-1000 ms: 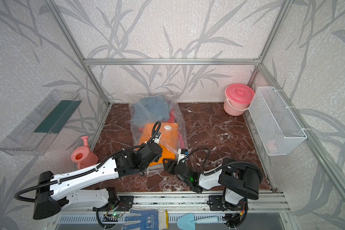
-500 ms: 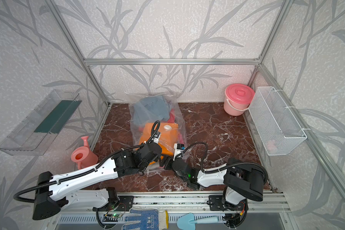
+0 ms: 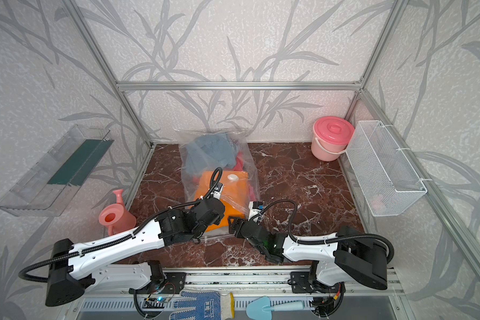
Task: Take the trousers out of the vacuum bag
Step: Take out the trousers from the vacuum bag.
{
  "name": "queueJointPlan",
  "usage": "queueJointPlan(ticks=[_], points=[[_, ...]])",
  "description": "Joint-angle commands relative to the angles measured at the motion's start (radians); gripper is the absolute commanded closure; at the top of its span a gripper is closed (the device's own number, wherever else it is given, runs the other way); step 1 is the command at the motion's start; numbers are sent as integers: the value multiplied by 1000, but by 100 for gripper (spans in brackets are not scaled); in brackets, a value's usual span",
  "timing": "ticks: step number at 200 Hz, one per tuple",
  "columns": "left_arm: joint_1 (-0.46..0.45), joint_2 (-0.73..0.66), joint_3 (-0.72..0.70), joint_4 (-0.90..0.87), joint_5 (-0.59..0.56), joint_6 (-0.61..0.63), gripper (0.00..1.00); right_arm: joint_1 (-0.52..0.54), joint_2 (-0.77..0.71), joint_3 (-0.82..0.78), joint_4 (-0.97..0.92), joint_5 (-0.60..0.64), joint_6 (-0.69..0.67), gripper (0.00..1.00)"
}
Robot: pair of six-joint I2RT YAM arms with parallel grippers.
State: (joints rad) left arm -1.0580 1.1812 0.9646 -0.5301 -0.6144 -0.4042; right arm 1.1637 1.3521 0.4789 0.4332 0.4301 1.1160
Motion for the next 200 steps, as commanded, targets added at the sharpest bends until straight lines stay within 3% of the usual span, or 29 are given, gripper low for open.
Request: queueJointPlan(ticks=[1,125,161,200], points=[[6,-25,-8,4,-11,-11,100,-6,-31,-13,-15,28,22,16],[11,-32,-10,3,-10,-18,100,-34,70,24,182,-25,-72,16],[14,-37,-12,-1,-11,-19,100,-52,23,81,115,-37,-149,15],[16,-32,-12,5,-4,-24,100,-54,35,96,145,-83,-143,15]])
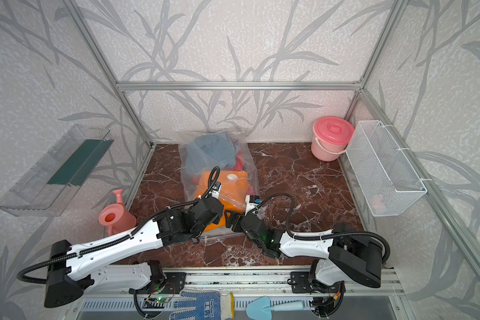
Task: Take the trousers out of the vacuum bag
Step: Take out the trousers from the vacuum bag.
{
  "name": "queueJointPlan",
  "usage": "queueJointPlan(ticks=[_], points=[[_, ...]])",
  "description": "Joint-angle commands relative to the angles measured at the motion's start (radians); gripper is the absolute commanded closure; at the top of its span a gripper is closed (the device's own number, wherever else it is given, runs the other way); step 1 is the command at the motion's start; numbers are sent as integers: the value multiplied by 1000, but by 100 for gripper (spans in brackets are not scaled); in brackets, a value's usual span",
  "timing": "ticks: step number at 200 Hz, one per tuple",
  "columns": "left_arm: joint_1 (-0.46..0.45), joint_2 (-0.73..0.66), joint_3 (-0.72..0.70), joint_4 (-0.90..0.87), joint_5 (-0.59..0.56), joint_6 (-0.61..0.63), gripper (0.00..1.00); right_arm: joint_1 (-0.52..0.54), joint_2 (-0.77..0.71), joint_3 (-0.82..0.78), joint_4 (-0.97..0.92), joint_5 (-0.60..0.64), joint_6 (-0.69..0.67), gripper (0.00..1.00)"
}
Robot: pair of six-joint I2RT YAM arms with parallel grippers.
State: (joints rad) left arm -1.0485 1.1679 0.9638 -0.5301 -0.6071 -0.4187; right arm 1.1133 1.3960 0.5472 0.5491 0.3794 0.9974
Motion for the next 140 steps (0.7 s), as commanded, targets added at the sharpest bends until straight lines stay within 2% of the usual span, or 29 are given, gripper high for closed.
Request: queueJointPlan(ticks=[1,38,106,140], points=[[6,-19,-10,5,-12,-10,100,-3,-8,28,31,-34,-24,15],[6,-21,-11,6,-10,-12,100,0,17,34,73,-80,3,16],[11,-25,-16,9,-13,-13,100,48,59,-48,77,14,144,16],[12,-26,-16,12,-7,-9,100,59,83,-86,142,17,188,16]])
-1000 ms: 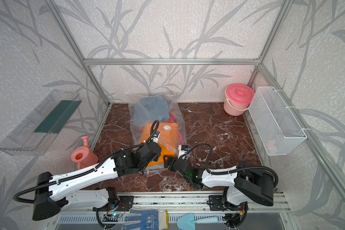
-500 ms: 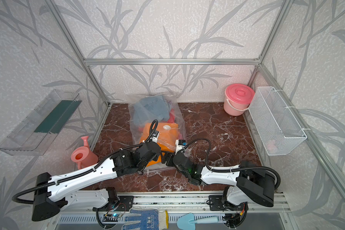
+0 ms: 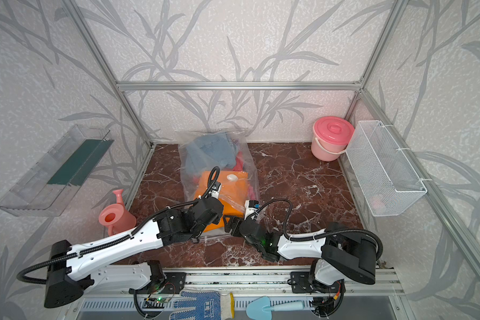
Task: Take the trousers out of the vacuum bag
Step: Take out the trousers from the vacuum bag.
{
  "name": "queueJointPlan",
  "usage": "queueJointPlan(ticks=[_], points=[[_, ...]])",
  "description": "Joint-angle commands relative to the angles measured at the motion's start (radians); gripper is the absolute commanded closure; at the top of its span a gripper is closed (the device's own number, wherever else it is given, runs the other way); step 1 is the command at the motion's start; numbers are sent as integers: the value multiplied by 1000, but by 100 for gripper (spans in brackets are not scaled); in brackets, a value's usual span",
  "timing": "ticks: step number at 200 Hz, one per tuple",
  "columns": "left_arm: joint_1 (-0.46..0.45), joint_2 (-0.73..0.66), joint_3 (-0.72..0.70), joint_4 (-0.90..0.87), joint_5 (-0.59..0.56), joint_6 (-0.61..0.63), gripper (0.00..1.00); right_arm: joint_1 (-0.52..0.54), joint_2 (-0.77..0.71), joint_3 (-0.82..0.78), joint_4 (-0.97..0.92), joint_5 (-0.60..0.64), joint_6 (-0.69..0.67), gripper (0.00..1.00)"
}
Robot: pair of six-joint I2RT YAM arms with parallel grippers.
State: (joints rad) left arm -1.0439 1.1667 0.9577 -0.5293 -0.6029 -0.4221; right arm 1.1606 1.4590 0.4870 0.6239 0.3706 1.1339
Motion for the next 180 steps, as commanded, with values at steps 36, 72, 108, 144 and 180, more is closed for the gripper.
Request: queueJointPlan(ticks=[36,72,108,144,180], points=[[10,-26,-9,13,-8,-4,100,32,44,-25,157,22,44,16],[12,-34,-15,12,-8,-4,100,56,47,9,158,40,16,16],[14,-43,-20,12,-5,-6,100,56,36,55,129,41,-26,16],[15,-49,-23,16,-5,-4,100,54,-28,94,-72,92,-58,15],[17,-51,-26,19,-2,-3,100,21,-70,113,-208,93,-80,15]])
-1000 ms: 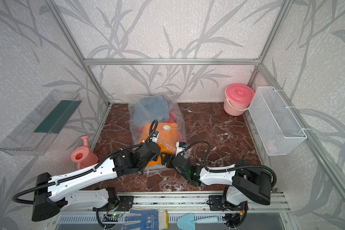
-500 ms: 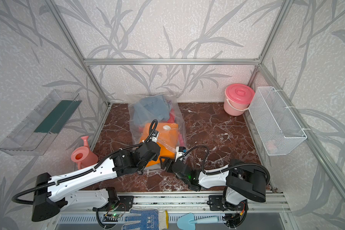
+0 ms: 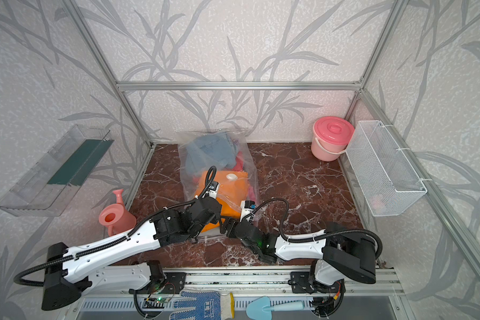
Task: Take the trousers out of the vacuum bag
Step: Take out the trousers from the vacuum bag.
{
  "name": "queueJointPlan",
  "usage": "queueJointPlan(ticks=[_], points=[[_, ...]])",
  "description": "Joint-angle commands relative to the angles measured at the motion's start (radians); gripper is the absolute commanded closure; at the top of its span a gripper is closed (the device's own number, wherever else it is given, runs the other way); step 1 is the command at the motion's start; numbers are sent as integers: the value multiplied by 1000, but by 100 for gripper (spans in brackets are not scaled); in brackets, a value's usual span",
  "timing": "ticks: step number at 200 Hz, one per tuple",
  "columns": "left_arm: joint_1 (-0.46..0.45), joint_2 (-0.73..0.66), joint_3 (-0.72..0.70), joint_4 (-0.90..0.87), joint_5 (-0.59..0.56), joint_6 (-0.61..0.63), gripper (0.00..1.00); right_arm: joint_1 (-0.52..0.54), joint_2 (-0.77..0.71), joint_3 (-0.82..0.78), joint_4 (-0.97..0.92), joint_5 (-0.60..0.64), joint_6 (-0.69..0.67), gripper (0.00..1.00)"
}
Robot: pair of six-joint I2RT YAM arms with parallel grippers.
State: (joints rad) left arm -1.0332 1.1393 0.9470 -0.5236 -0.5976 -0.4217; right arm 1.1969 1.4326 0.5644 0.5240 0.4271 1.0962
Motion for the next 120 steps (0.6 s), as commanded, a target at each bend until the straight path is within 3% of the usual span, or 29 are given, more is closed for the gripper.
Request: queueJointPlan(ticks=[1,87,120], points=[[6,-23,-15,14,-6,-4,100,-15,-44,36,-109,36,-43,15],[11,-30,-15,13,-4,-6,100,-41,17,34,56,-78,-48,14],[12,-30,-16,14,-2,-7,100,-11,41,37,94,-64,-17,14]])
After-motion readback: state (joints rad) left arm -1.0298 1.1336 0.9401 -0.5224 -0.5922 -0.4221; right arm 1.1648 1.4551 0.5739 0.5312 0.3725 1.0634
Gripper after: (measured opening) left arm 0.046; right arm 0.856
